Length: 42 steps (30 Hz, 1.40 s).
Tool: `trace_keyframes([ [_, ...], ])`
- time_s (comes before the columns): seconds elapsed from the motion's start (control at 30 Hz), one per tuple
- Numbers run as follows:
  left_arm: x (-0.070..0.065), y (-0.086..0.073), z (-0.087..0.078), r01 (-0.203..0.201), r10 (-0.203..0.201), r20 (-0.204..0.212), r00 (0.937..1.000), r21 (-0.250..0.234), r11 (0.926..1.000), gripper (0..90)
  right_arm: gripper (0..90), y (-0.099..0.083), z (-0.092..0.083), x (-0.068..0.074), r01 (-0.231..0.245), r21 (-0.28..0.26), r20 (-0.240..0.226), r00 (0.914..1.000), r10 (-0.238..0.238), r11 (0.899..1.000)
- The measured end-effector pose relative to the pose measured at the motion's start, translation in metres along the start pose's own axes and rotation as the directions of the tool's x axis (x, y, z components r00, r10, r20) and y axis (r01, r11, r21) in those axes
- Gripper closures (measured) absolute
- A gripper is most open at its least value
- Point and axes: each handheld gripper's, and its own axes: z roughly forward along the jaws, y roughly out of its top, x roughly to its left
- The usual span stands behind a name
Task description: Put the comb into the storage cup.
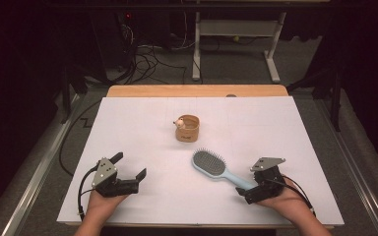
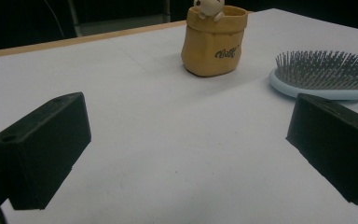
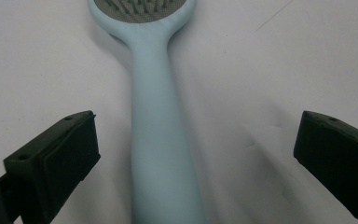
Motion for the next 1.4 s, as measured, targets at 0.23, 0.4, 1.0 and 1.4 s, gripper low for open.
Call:
trace_keyframes([
  [0.23,0.004,0.002,-0.001,0.015,-0.016,-0.003,0.9999,-0.01,0.9998,0.1,0.2,0.01,0.002,-0.001,0.026,0.059,0.008,0.9996,-0.026,0.998],
  [0.4,0.004,0.002,-0.002,0.016,-0.016,0.003,0.9999,-0.02,0.9997,0.1,0.2,0.019,0.005,0.001,0.045,0.094,0.004,0.999,-0.046,0.995],
  [1.0,0.001,0.004,-0.003,-0.009,0.009,0.022,0.9997,-0.031,0.9995,0.1,0.1,0.051,0.022,0.012,0.103,0.174,-0.04,0.9945,-0.097,0.979],
  [1.4,0.0,0.004,-0.002,-0.006,0.007,0.022,0.9997,-0.044,0.999,0.1,0.1,0.076,0.039,0.014,0.12,0.199,-0.058,0.9921,-0.111,0.973],
])
